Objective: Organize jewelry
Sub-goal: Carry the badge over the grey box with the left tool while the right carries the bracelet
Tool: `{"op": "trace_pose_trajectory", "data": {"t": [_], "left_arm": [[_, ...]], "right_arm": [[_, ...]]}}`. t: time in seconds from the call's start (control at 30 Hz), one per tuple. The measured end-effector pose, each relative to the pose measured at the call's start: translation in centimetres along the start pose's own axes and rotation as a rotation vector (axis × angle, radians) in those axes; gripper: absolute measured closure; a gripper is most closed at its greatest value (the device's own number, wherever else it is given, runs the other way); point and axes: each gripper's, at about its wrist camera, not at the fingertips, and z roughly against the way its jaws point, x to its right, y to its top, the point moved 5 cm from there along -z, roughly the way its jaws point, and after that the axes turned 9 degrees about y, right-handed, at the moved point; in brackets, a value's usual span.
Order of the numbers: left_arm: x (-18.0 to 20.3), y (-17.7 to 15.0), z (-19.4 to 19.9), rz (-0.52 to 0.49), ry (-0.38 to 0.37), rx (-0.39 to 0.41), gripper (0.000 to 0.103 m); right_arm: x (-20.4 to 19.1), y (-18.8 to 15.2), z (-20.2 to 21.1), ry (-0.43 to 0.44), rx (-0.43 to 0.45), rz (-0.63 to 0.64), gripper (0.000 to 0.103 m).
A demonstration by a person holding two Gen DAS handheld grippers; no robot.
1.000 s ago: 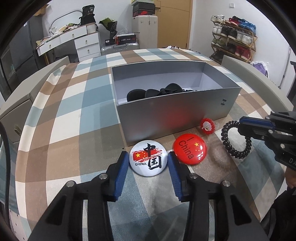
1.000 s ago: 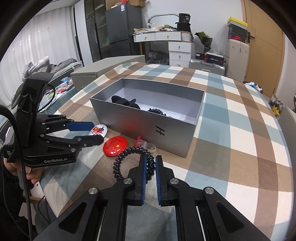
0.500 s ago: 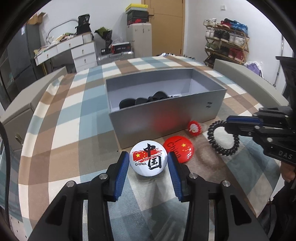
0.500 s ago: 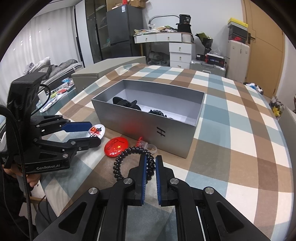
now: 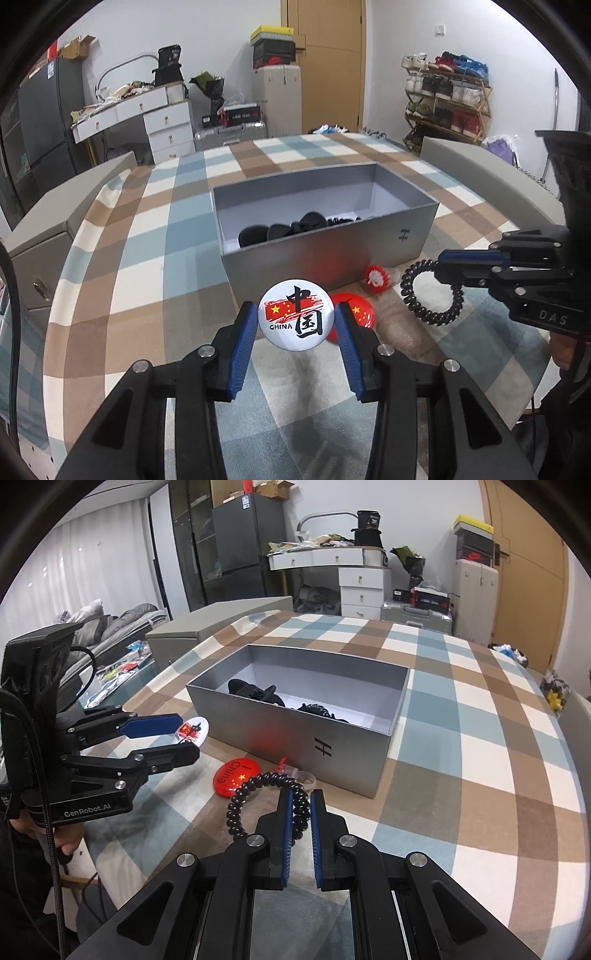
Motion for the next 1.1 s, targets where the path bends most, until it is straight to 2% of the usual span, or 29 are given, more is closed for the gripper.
{"op": "trace_pose_trajectory", "data": {"t": [0.37, 0.5, 1.1], "left_arm": [[-0.5, 1.1, 0.9, 0.021, 0.005, 0.061, 0.066], [-0.7, 1.9, 1.0, 0.036, 0.01, 0.081, 0.066], [-1.4, 4.6, 0.3, 0.071, 0.031, 0.121, 0.066]], "right_arm": [[0.1, 0.9, 1.1, 0.019, 0.05, -0.015, 0.095], [0.4, 1.7, 1.7, 0.015, 0.092, -0.03, 0.095], [2.6, 5.1, 3.7, 0.011, 0.231, -0.126, 0.095]]}}
